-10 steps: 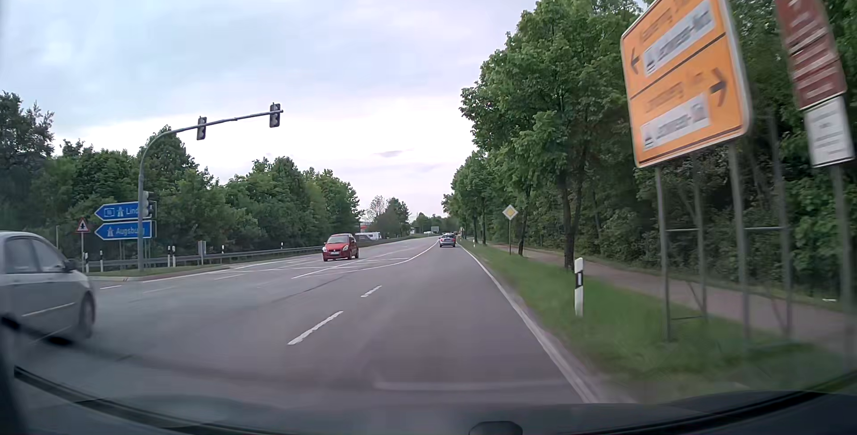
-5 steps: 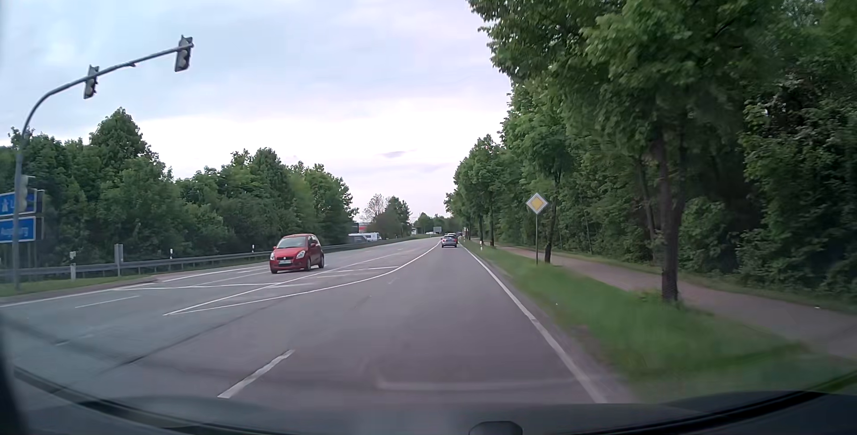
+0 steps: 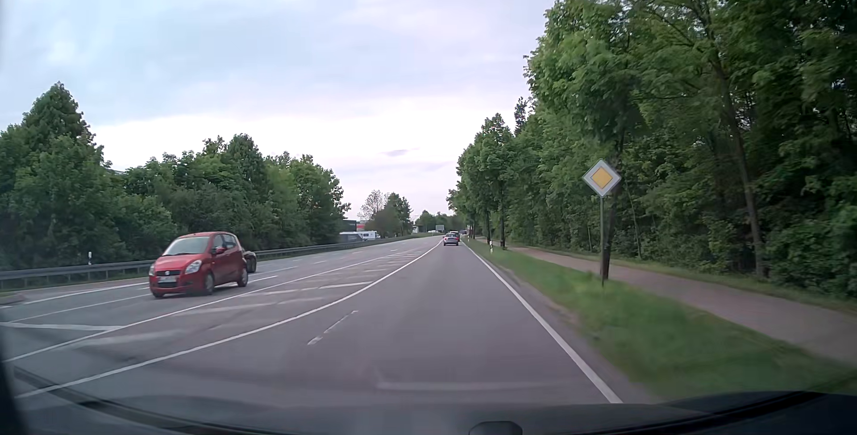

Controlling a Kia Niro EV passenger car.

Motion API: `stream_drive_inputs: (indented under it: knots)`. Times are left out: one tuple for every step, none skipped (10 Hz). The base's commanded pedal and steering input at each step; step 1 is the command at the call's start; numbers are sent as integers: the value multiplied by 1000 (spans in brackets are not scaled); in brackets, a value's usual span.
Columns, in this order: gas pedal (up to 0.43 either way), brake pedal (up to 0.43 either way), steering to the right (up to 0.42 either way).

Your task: Follow the waypoints while adhering to traffic rules and regulations

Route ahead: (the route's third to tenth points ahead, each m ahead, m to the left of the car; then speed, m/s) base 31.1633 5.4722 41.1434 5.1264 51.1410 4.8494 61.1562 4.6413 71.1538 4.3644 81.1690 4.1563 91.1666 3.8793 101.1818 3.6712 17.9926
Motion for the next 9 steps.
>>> stream_drive_inputs:
  knots:
    - [268,0,-4]
    - [268,0,-4]
    - [260,0,-4]
    - [260,0,-4]
    - [248,0,-4]
    - [248,0,-3]
    - [248,0,-3]
    - [248,0,-3]
    - [240,0,-3]
